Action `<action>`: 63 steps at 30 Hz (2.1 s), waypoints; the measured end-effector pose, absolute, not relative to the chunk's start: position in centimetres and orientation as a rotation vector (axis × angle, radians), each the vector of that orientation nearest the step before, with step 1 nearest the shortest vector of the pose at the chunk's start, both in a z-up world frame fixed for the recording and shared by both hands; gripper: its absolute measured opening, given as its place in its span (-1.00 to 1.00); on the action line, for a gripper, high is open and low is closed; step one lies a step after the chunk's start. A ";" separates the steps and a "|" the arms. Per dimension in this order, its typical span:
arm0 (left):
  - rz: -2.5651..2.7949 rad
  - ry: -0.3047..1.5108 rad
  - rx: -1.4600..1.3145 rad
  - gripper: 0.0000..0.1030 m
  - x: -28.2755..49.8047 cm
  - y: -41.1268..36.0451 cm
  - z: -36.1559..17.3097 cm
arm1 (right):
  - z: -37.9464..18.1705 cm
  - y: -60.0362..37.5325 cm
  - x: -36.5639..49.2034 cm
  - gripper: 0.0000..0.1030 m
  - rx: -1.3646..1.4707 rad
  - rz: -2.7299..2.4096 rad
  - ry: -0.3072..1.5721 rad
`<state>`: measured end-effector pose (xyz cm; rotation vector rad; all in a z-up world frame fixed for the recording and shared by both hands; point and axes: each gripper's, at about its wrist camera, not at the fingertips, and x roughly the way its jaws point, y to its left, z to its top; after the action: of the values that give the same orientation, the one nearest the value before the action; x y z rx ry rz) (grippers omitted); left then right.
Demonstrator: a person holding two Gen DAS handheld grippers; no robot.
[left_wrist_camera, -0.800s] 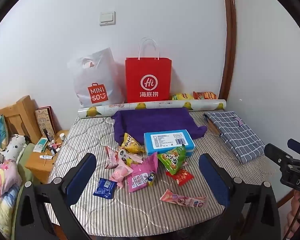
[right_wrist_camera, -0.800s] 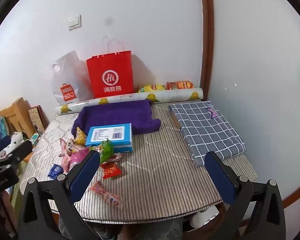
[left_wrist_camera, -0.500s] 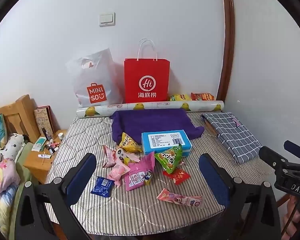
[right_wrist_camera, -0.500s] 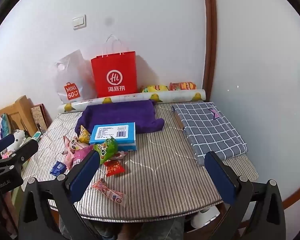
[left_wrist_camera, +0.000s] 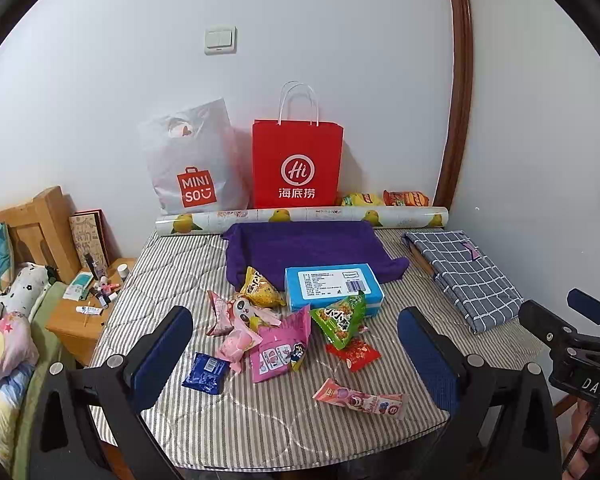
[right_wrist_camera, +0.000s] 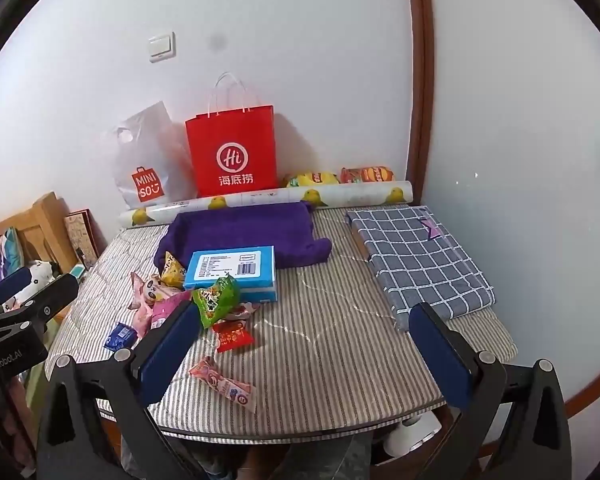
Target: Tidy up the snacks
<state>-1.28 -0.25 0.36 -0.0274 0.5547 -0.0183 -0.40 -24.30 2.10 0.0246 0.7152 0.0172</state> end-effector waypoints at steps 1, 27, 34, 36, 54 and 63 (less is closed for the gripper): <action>-0.020 0.555 -0.028 1.00 -1.3 -0.3 0.4 | 2.1 -24.3 -0.4 0.99 0.024 0.018 0.714; -0.018 0.550 -0.042 1.00 -1.4 0.2 0.0 | 2.3 -23.2 -1.3 0.99 0.016 0.042 0.695; 0.004 0.541 -0.038 1.00 -1.5 0.5 0.1 | 2.2 -23.3 -1.2 0.99 0.021 0.042 0.700; -0.001 0.541 -0.045 1.00 -1.6 0.6 0.1 | 2.2 -23.3 -1.2 0.99 0.020 0.043 0.699; 0.001 0.539 -0.051 1.00 -1.6 0.9 0.3 | 1.9 -22.7 -1.3 0.99 0.014 0.047 0.695; 0.002 0.537 -0.052 1.00 -1.6 1.1 0.5 | 2.0 -22.6 -1.3 0.99 0.014 0.071 0.693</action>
<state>-1.63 1.10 0.49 -0.0523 0.5366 0.0019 -1.25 -22.55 1.95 0.0144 0.6934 0.0710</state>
